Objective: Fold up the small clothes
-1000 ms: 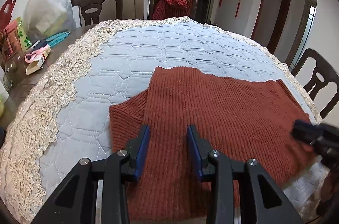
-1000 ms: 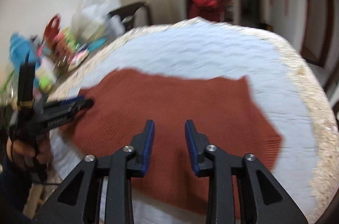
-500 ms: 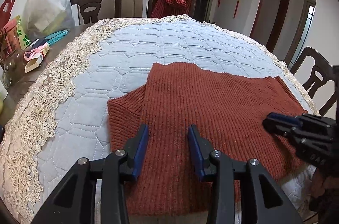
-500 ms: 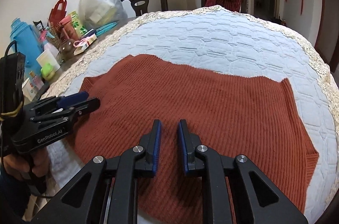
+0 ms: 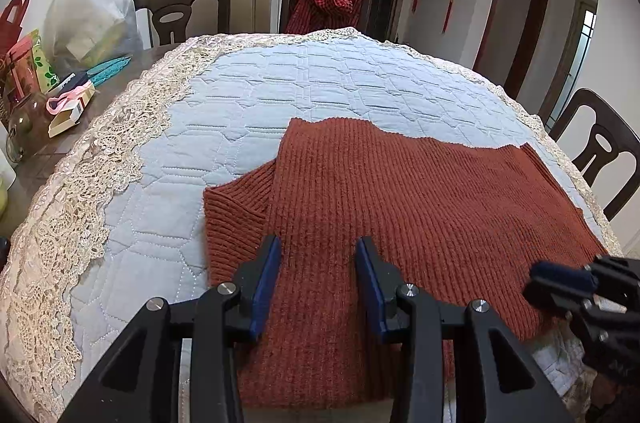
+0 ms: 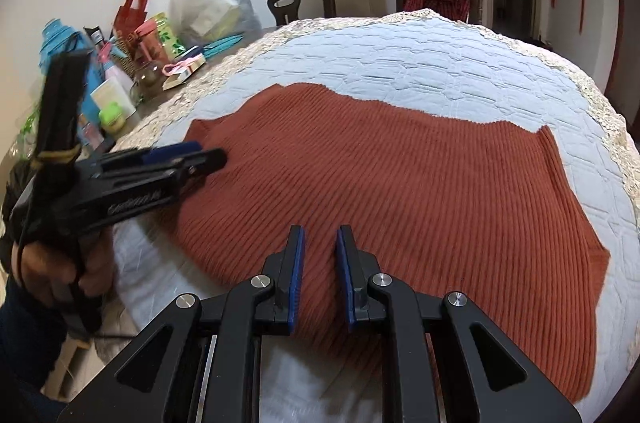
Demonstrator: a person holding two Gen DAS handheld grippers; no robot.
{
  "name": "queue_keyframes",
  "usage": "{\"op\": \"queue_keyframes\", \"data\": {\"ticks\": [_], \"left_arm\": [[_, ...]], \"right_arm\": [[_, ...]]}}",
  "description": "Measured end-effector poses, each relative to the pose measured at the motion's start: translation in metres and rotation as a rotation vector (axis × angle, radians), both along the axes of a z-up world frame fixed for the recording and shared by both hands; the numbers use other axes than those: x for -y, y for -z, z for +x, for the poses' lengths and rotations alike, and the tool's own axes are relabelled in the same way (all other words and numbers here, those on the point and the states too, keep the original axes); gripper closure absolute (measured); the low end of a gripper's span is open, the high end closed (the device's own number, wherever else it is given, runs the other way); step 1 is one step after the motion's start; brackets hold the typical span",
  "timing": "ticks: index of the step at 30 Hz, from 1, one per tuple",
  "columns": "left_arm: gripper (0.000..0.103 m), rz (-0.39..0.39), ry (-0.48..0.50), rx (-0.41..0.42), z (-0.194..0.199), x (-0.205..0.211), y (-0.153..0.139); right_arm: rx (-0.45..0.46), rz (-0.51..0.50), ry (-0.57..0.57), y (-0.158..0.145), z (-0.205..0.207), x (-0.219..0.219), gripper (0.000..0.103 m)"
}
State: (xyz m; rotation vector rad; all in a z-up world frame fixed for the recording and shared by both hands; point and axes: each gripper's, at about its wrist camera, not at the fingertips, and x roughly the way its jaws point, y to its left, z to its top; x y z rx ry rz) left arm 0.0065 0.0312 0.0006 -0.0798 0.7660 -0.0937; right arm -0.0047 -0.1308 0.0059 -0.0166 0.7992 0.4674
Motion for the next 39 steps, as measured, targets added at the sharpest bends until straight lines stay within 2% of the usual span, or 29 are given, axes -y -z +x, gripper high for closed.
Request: {"op": "queue_keyframes", "data": {"ticks": [6,9,13,18,25,28,32,36,39], "left_arm": [[0.060,-0.016,-0.014,0.011,-0.004,-0.004,-0.004],[0.048,-0.046,-0.045,0.021,-0.011,-0.014,-0.007],[0.045,-0.095,-0.079,0.013,-0.017,-0.032,-0.006],[0.045,-0.173,-0.072,-0.048,-0.020,-0.042,0.007],[0.043,-0.207,-0.091,-0.031,-0.012,-0.045,0.009],[0.043,-0.203,-0.089,-0.028,0.001,-0.045,0.007],[0.041,-0.257,-0.061,-0.057,0.018,-0.050,0.007],[0.041,-0.343,-0.028,-0.082,0.015,-0.052,0.011],[0.041,-0.362,0.004,-0.086,0.002,-0.048,0.012]], "right_arm": [[-0.001,-0.001,-0.010,0.002,-0.009,0.001,0.086],[0.001,-0.009,-0.017,0.001,-0.012,0.000,0.086],[0.000,-0.003,-0.018,0.002,-0.012,0.001,0.086],[-0.007,0.013,-0.020,0.001,-0.011,0.002,0.086],[-0.010,0.033,-0.024,-0.002,-0.010,0.007,0.086],[-0.016,0.043,-0.023,-0.001,-0.009,0.009,0.086],[-0.017,0.047,-0.024,0.000,-0.008,0.009,0.086],[-0.021,0.058,-0.022,0.000,-0.006,0.011,0.086],[-0.020,0.065,-0.017,-0.001,-0.005,0.012,0.086]]}}
